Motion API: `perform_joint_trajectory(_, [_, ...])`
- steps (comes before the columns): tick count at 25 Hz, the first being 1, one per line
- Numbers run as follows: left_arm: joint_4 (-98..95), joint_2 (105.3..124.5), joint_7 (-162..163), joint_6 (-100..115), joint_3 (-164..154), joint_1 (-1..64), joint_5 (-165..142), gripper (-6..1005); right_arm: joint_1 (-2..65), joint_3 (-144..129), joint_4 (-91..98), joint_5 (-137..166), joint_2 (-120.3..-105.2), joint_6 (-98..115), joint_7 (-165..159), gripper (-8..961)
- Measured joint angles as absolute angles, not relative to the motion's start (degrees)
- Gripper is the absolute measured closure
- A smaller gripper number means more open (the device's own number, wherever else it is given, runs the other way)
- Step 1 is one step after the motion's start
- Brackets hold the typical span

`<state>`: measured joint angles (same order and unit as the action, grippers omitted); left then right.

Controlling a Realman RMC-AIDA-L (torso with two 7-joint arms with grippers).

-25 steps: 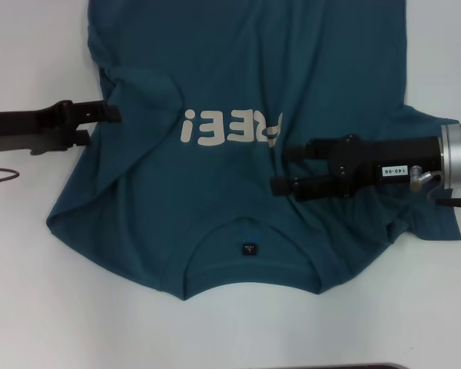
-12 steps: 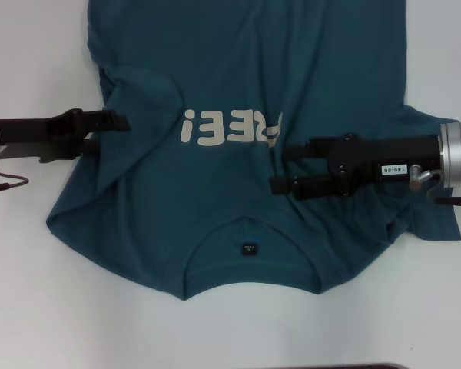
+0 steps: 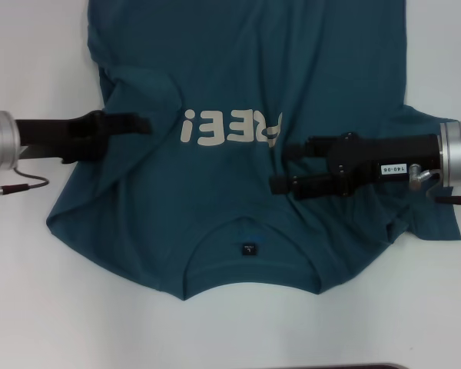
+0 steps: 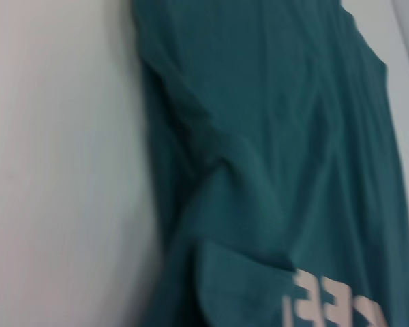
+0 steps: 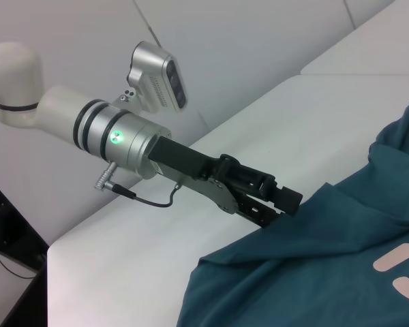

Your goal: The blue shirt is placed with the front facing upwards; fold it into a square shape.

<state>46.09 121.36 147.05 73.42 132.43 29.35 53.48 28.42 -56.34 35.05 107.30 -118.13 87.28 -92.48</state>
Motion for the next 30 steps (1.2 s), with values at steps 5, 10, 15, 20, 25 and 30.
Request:
perform_joint_trajectory(5, [48.5, 122.84, 145.6, 79.6, 133.0, 29.5, 54.9, 140, 28.5, -56.3, 35.0, 107.3, -118.12, 87.3, -92.4, 40])
perform_joint_trajectory(10, [49.8, 123.73, 144.1, 83.8, 132.8, 28.6, 57.3, 140, 28.7, -56.3, 35.0, 107.3, -118.12, 87.3, -92.3, 40])
perform_joint_trajectory(15, [49.3, 123.65, 143.3, 85.9, 133.2, 28.2, 57.7, 140, 28.7, -56.3, 35.0, 107.3, -118.18, 87.2, -92.3, 41])
perform_joint_trajectory(20, [49.9, 121.89, 133.5, 88.4, 137.0, 27.0, 59.0, 140, 28.6, -56.3, 35.0, 107.2, -118.22, 86.7, -92.2, 41])
perform_joint_trajectory(25, [50.0, 122.86, 97.7, 101.4, 141.1, 22.4, 64.1, 140, 28.1, -55.0, 35.2, 105.9, -118.23, 86.8, -90.9, 41])
perform_joint_trajectory(30, [48.1, 123.23, 75.9, 104.4, 142.9, 17.8, 66.8, 140, 27.9, -52.6, 35.4, 105.7, -118.57, 87.0, -90.8, 41])
